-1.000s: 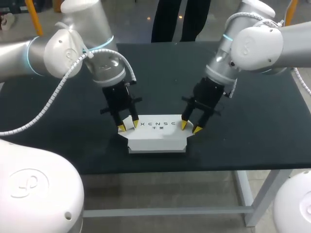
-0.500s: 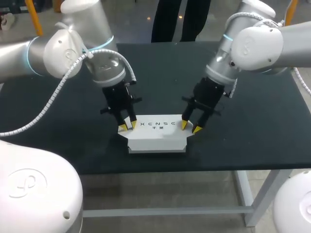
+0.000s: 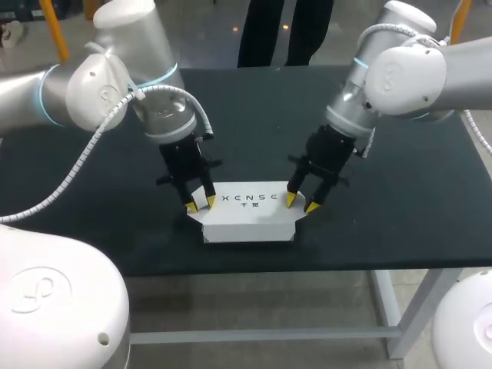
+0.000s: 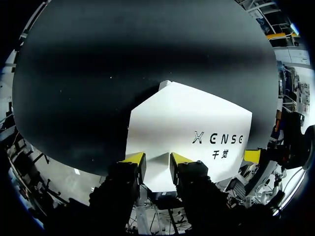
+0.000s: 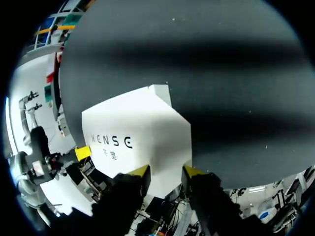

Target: Assemble the packaging by folding the flat box into shape, placing the metal phone stand inside, and closing the box properly

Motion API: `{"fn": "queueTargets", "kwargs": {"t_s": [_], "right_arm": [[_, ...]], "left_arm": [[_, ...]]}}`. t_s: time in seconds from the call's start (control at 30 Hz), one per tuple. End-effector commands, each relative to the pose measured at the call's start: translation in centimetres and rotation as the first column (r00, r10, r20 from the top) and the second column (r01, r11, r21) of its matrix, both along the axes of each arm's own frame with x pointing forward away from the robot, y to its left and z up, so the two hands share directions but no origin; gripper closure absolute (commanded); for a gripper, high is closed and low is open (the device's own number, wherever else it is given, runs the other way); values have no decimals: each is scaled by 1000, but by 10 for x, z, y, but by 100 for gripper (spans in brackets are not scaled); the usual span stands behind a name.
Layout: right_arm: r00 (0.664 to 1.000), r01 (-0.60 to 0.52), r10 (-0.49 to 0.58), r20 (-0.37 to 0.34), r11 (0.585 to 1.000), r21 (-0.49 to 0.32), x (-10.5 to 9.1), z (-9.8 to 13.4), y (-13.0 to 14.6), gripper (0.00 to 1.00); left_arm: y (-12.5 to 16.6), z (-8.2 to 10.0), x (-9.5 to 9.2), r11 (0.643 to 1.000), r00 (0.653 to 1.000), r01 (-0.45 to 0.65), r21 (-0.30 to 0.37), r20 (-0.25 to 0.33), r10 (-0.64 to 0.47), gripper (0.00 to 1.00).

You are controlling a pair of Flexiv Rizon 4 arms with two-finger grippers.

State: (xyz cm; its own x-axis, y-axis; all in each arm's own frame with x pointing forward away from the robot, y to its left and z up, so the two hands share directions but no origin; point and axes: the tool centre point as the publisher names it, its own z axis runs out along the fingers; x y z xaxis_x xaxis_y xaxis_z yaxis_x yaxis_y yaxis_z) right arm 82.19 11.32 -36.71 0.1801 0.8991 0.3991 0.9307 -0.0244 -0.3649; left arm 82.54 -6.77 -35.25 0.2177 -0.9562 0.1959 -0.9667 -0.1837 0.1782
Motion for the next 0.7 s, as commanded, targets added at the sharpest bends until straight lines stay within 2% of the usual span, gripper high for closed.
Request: {"fn": "queueTargets", "kwargs": {"t_s": [0.03, 0.17, 0.37, 0.7], "right_arm": [[1000, -2, 2, 7, 1000, 2, -1, 1, 1, 55], [1000, -1, 1, 30, 1000, 0, -3, 1, 2, 54], [994, -11, 12, 107, 1000, -10, -6, -2, 4, 52], [989, -22, 22, 144, 1000, -2, -6, -5, 6, 53]], "left_arm": [[0, 0, -4, 1000, 1000, 6, 2, 15, -6, 62], [0, -2, -6, 1000, 999, 12, 1, 36, -12, 60], [0, -4, -10, 1000, 998, 23, -5, 65, -22, 58], [4, -8, -11, 999, 993, 27, -21, 112, -24, 56]]}}
